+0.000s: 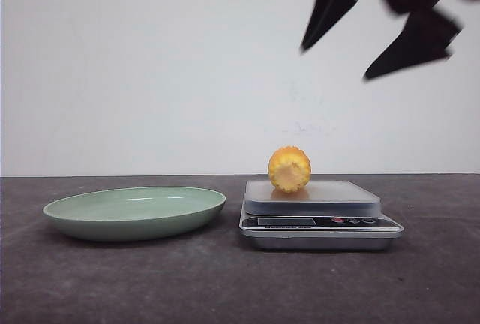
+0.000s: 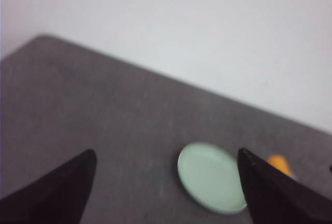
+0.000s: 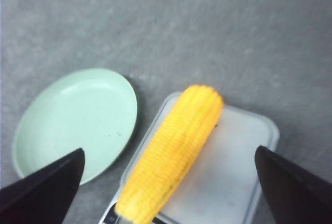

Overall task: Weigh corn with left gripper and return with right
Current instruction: 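Lower the right gripper onto the corn on the scale and grasp it, then lift the corn with the right gripper and carry it over the plate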

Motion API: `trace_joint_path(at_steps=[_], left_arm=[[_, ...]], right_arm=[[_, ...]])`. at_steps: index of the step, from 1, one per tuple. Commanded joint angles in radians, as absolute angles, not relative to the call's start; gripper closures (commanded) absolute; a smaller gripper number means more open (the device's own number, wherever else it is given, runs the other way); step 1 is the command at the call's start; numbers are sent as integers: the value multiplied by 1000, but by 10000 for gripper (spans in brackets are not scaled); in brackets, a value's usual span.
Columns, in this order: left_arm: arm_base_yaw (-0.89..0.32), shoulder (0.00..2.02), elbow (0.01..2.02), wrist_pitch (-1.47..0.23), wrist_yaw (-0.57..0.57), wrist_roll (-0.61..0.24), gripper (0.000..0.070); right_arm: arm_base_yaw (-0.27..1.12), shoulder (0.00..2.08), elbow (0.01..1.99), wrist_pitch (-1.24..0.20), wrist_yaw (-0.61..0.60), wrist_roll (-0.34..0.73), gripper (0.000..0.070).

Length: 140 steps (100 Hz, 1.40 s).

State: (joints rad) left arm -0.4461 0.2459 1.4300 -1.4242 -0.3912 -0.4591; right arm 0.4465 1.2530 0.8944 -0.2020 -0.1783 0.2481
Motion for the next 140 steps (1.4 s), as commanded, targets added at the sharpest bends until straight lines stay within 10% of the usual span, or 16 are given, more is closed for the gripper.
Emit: trace_joint_path(at_steps=[1, 72, 95, 140], left_arm=[[-429, 237, 1406, -1462, -382, -458, 188], [-413, 234, 1275, -1461, -377, -403, 188], [-413, 234, 1275, -1461, -377, -393, 188], [-413, 234, 1275, -1460, -377, -394, 188]], right_arm=[[472, 1326, 914, -163, -148, 281, 56], [543, 1699, 1073, -202, -76, 405, 157], [583, 1703, 1073, -202, 23, 404, 700], [721, 1522, 1177, -167, 18, 345, 700]])
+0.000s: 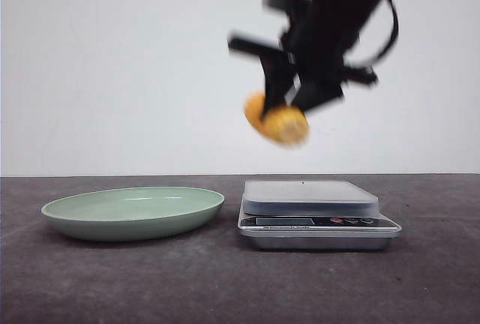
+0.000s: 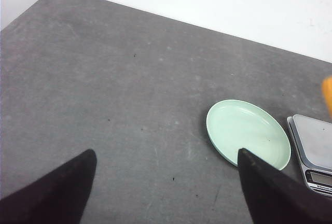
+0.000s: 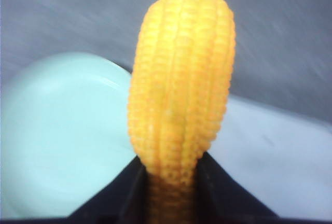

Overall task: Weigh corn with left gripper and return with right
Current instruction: 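Lift the corn with the right gripper and carry it over the plate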

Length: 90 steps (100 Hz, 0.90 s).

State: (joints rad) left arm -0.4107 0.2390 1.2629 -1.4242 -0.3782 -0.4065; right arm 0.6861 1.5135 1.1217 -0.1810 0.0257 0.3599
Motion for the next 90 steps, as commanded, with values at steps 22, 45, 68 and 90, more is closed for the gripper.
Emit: trace_joint_path(at_steps=[22, 45, 68, 90], left_arm=[[-413, 234, 1275, -1453, -377, -394, 188], [-413, 234, 1275, -1451, -377, -394, 188], [-413, 234, 1275, -1451, -377, -394, 188], [-413, 234, 1275, -1451, -376, -394, 188]], right_arm=[[818, 1601, 1325, -169, 20, 366, 700], [862, 1778, 1420, -158, 28, 420, 700], [862, 1931, 1423, -149, 34, 490, 700], [862, 2011, 1423, -144, 32, 526, 534]])
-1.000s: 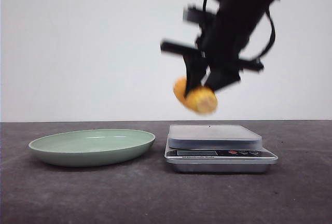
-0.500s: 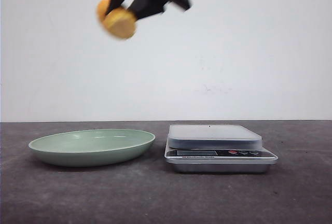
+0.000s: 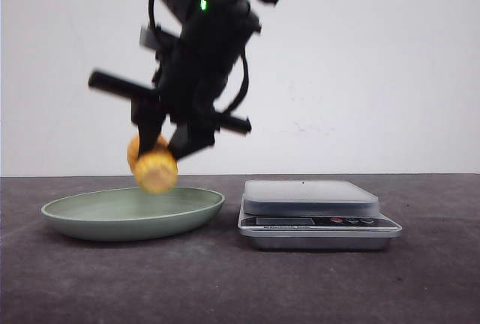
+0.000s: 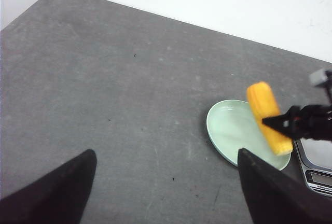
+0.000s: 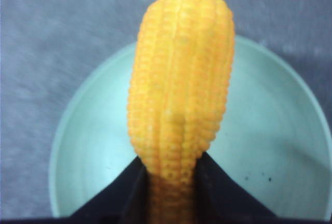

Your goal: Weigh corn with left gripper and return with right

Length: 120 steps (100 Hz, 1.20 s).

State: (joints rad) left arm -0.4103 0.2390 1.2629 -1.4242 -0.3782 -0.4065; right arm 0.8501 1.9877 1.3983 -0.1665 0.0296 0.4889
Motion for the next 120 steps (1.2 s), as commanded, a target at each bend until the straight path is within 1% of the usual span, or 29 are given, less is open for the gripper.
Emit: trace_joint_path(at_steps=[1, 9, 11, 12, 23, 37, 44, 56, 70, 77, 92, 101, 120], left_arm=[[-413, 234, 1275, -1451, -376, -394, 188], [-413, 234, 1275, -1451, -376, -393, 188], [-413, 234, 1275, -1451, -376, -393, 188], [-413, 234, 1275, -1451, -376, -393, 188], [-413, 234, 1275, -1451, -376, -393, 188], [-413, 234, 1275, -1451, -376, -393, 188], [-413, 234, 1275, -1451, -376, -392, 188], [-413, 234, 1275, -1451, -376, -383, 188], [-413, 234, 1275, -1451, -376, -382, 188], [-413, 234, 1275, -1451, -376, -381, 188], [-413, 234, 1275, -1446, -376, -380, 188], [-413, 234, 1274, -1443, -375, -380, 188], [-413, 234, 1272, -1419, -376, -380, 188]], right_arm=[[862, 2014, 1423, -143, 32, 528, 492], [863, 2020, 1423, -126, 28, 540, 96], [863, 2020, 1423, -122, 27, 539, 13], [863, 2020, 1423, -119, 27, 539, 0], [870, 2016, 1423, -83, 28, 539, 0], [843, 1945, 1423, -95, 37, 520, 0], [818, 1888, 1423, -120, 39, 498, 0], [762, 1752, 1423, -194, 34, 432, 0], [690, 1543, 1423, -350, 25, 345, 0], [654, 1417, 1423, -455, 26, 294, 0], [603, 1167, 1423, -668, 40, 221, 0], [591, 1012, 1423, -792, 96, 193, 0], [591, 715, 1423, -1034, 298, 191, 0]])
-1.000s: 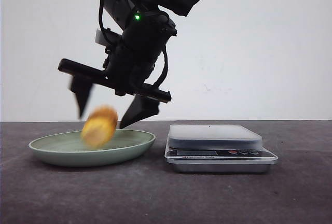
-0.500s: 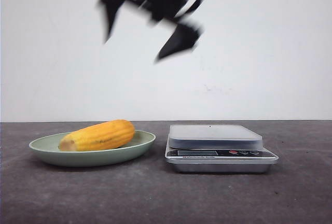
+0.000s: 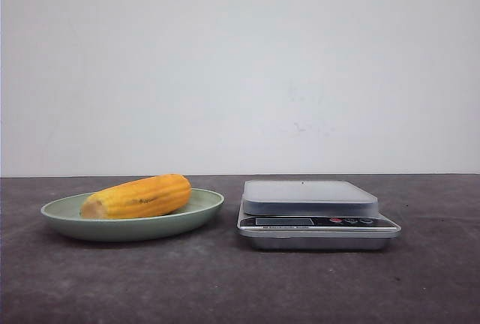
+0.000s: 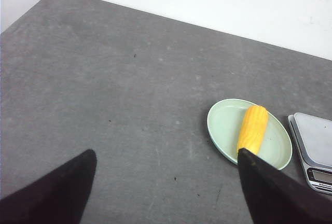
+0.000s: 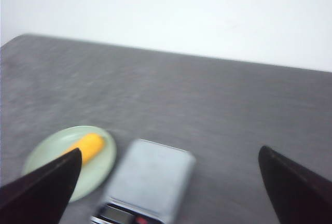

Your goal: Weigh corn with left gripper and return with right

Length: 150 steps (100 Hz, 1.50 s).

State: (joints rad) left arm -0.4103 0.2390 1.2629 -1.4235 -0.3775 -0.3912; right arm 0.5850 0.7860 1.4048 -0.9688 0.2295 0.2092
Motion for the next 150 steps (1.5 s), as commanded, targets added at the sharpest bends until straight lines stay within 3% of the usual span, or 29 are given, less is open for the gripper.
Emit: trace_joint_path(at_steps=[1, 20, 23, 27, 31, 37, 41, 63, 99, 150], left_arm=[[-413, 234, 1272, -1417, -375, -381, 188], [-413, 234, 1266, -1392, -376, -381, 191], [-413, 234, 1263, -1390, -375, -383, 195], [-413, 234, 1258, -1386, -375, -384, 223], [-413, 234, 1252, -1381, -372, -384, 309], [-413, 234, 1242, -1371, -361, -384, 517], [-413, 234, 1235, -1366, -353, -381, 697], [-413, 233, 1182, -1308, -306, -377, 690], [-413, 196, 1127, -1166, -288, -351, 690], [-413, 196, 1127, -1227, -288, -352, 680]], right_arm=[[591, 700, 1423, -1046, 306, 191, 0], [591, 473, 1419, -1223, 349, 203, 0], [591, 448, 1419, -1242, 349, 205, 37], [591, 421, 1419, -1261, 347, 205, 120], [591, 400, 1419, -1277, 344, 205, 233], [590, 378, 1414, -1291, 340, 204, 477], [590, 368, 1408, -1300, 341, 204, 700], [591, 333, 1334, -1262, 338, 196, 691], [590, 175, 993, -914, 243, 152, 691], [591, 175, 956, -972, 236, 176, 691]])
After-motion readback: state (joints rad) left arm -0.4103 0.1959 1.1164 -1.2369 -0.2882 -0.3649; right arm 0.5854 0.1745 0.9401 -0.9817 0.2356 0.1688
